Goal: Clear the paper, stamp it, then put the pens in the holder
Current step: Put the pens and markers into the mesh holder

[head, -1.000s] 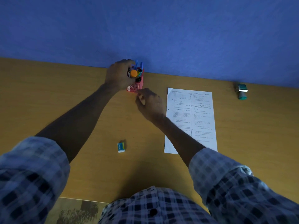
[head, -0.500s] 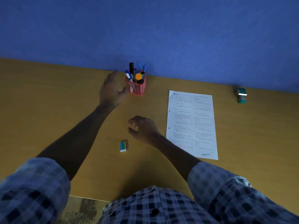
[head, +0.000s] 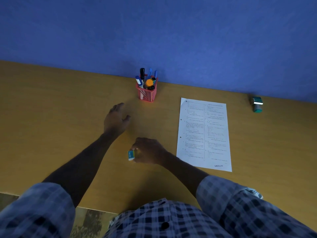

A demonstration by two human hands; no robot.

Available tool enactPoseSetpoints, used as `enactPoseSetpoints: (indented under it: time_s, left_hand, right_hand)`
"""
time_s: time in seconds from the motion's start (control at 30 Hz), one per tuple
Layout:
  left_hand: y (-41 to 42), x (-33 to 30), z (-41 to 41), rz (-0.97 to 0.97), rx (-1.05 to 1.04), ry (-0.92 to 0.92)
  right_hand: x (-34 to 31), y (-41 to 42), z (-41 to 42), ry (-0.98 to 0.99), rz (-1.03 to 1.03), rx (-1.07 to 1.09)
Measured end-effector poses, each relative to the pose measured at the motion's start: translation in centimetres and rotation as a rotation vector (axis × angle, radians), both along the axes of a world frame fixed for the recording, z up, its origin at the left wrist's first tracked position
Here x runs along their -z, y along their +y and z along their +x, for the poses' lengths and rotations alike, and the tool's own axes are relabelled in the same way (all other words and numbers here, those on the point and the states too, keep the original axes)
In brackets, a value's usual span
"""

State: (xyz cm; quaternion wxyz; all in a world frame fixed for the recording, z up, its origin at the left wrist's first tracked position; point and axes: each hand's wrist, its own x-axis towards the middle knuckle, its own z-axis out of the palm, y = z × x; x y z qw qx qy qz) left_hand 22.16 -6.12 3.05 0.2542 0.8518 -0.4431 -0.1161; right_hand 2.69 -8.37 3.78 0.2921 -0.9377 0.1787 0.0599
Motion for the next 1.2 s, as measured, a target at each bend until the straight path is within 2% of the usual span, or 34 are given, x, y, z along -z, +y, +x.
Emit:
enactPoseSetpoints:
  time_s: [0.07,0.27,0.4,0.5,0.63,0.73,0.87,1.03,1.2]
  left_hand:
    - [0.3,0.4,0.1,0.016,-0.007,0.019]
    - [0.2,0.8,0.1,0.027,-0.047,0.064]
    - [-0.2,0.9,0.1,0.035,-0.058,0.068]
    - [-0.3,1.1,0.0,0.040,-0.047,0.074]
    - [-0.5,1.5,0.0,0.106,-0.042,0.065]
    - [-0.6,1.7,0.0,0.128,-0.038,0.063]
    - [-0.6,1.8,0.1,0.131,-0.047,0.072]
    - [-0.9,1.6,-0.1,0.073,-0.033,0.044]
    - [-1.1,1.5,-0.2,0.054,-0.024,0.035]
  right_hand:
    - [-0.2,-0.3,0.0,-0.046,0.115,0.095]
    - [-1.5,-3.1,1.1,-0.294,0.573,0.579]
    - [-3.3,-6.1,2.2,-0.496,0.691,0.750]
    - [-4.9,-8.6,2.8,-0.623,0.603,0.772]
    - [-7.0,-12.1,3.8,-0.693,0.302,0.770]
    - [-8.2,-14.5,4.9,-0.650,0.131,0.797]
    - [-9.1,-17.3,6.6,-0.537,-0.045,0.731]
    - [-9.4,-19.2,8.7,-0.359,-0.177,0.557]
    - [-9.3,-19.7,10.3,-0.204,-0.185,0.473]
